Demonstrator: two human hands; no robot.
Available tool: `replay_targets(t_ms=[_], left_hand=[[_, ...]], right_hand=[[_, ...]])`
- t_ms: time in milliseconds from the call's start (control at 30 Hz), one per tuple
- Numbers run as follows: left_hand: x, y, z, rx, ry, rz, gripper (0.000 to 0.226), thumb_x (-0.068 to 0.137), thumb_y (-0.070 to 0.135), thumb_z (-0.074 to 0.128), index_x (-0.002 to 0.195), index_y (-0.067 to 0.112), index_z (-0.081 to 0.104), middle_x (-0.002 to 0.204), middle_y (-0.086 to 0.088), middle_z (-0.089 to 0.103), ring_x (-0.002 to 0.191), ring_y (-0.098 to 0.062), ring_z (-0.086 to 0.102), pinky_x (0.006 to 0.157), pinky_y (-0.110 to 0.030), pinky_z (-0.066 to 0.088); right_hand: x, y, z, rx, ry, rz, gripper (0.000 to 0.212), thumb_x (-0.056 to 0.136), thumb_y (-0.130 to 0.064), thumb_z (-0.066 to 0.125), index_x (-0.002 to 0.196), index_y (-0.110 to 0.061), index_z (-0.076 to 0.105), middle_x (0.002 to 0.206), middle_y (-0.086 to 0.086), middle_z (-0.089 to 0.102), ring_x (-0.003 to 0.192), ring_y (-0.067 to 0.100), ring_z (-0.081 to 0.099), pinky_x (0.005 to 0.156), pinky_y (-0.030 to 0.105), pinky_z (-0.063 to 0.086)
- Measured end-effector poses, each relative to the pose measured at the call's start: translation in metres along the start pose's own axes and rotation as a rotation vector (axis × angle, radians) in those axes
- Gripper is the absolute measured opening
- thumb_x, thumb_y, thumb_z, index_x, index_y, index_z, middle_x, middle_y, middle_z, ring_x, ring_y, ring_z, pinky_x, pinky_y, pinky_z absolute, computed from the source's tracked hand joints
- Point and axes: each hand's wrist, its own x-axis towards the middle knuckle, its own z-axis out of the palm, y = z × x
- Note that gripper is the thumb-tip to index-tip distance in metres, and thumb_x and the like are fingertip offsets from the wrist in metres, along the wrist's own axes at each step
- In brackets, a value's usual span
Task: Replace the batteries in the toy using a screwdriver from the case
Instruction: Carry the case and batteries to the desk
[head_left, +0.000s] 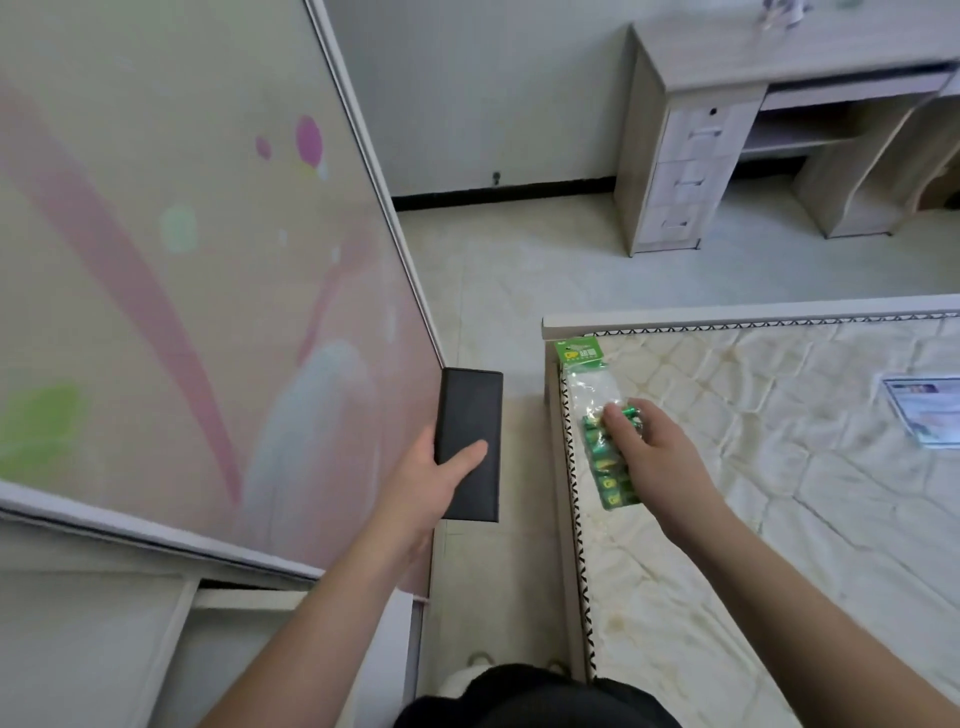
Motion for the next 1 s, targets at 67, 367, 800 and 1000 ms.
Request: replay_targets(t_ms=[67,367,800,1000], left_hand=[[0.011,0.002,0.002,-0.012,-0.008,0.006,0.032,0.089,0.025,0.068,0.119,0.029,0.059,0.110,0.011,0.071,0.097,-0.006,0.068,0.080,-0.025,0.053],[0.074,0.019,-0.010,-0.053,-0.008,0.056,0.032,0.089,0.026,0.068,0.119,0.027,0.059,0.110,0.010,0.070,0.099,-0.007,0.068,0.087,-0.031,0.055],[0.139,0.031,-0.058,-0.093,0.055,0.100,0.016,0.088,0.025,0.069,0.098,0.034,0.059,0.102,0.012,0.070,0.093,-0.009,0.068,0.079,-0.030,0.057],[0.165,0.040,-0.061,-0.112,0.066,0.073,0.019,0.088,0.027,0.069,0.100,0.035,0.058,0.104,0.010,0.070,0.093,-0.010,0.068,0.081,-0.034,0.058]], right_hand=[[0.006,-0.002,0.000,-0.012,0.017,0.007,0.019,0.095,-0.042,0.052,0.100,-0.025,0.061,0.078,-0.004,0.065,0.059,0.006,0.062,0.054,0.027,0.047],[0.053,-0.031,0.037,0.002,0.024,0.007,0.021,0.100,-0.036,0.047,0.097,-0.019,0.060,0.068,-0.007,0.060,0.048,0.000,0.057,0.045,0.020,0.045],[0.131,-0.076,0.111,-0.155,-0.012,-0.046,0.025,0.098,-0.040,0.047,0.096,-0.020,0.061,0.072,-0.007,0.064,0.066,0.014,0.063,0.067,0.038,0.052],[0.164,-0.091,0.122,-0.162,0.004,-0.079,0.024,0.098,-0.040,0.046,0.092,-0.023,0.061,0.073,-0.005,0.062,0.067,0.014,0.060,0.065,0.034,0.050]])
